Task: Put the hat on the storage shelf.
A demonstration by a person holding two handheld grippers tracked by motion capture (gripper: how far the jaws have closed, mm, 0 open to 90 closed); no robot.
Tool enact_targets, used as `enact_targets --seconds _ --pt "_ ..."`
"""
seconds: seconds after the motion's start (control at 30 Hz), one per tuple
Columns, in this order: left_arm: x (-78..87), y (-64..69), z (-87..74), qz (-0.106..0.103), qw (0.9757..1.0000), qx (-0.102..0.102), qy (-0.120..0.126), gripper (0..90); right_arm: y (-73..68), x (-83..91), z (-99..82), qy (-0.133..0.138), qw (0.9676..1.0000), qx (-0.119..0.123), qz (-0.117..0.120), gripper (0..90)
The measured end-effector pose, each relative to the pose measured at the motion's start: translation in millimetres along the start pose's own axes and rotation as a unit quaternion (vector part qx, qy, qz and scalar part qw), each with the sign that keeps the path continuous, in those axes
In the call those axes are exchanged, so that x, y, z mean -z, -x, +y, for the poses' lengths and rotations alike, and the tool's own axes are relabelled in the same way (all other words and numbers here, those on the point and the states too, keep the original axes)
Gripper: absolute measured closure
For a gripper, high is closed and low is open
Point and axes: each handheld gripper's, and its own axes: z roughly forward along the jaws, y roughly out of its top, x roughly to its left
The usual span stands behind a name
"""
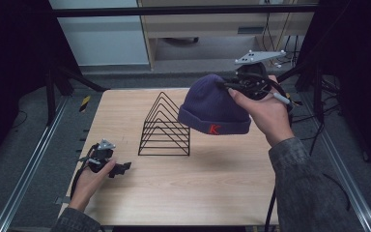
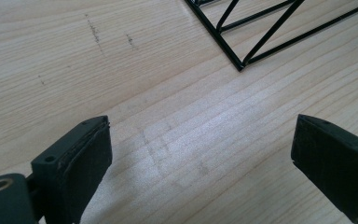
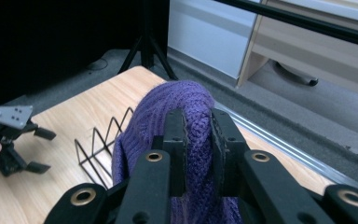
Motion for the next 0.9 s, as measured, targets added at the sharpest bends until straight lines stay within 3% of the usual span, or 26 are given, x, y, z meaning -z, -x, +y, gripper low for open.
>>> enact_targets --seconds 0.23,0.57,0.73,0.9 --pt "1.6 0.6 0.9 -0.003 1.0 0.002 0.004 4.7 -2.1 -5.3 12.5 0.007 1.0 0.0 0.0 78.4" --pt "17.1 2.8 8.3 -0.009 0.9991 0.007 0.042 4.8 -8.1 -10.3 28.7 0.019 0.9998 0.003 0.007 78.3" --pt "37.0 7.8 23.1 -0.015 0.9971 -0.002 0.074 5.1 -12.4 -14.8 39.9 0.026 0.9996 0.003 0.012 78.3" --pt "55.0 12.3 38.3 -0.018 0.9959 -0.029 0.083 7.1 -18.8 -20.5 50.8 0.031 0.9994 0.009 0.015 78.2"
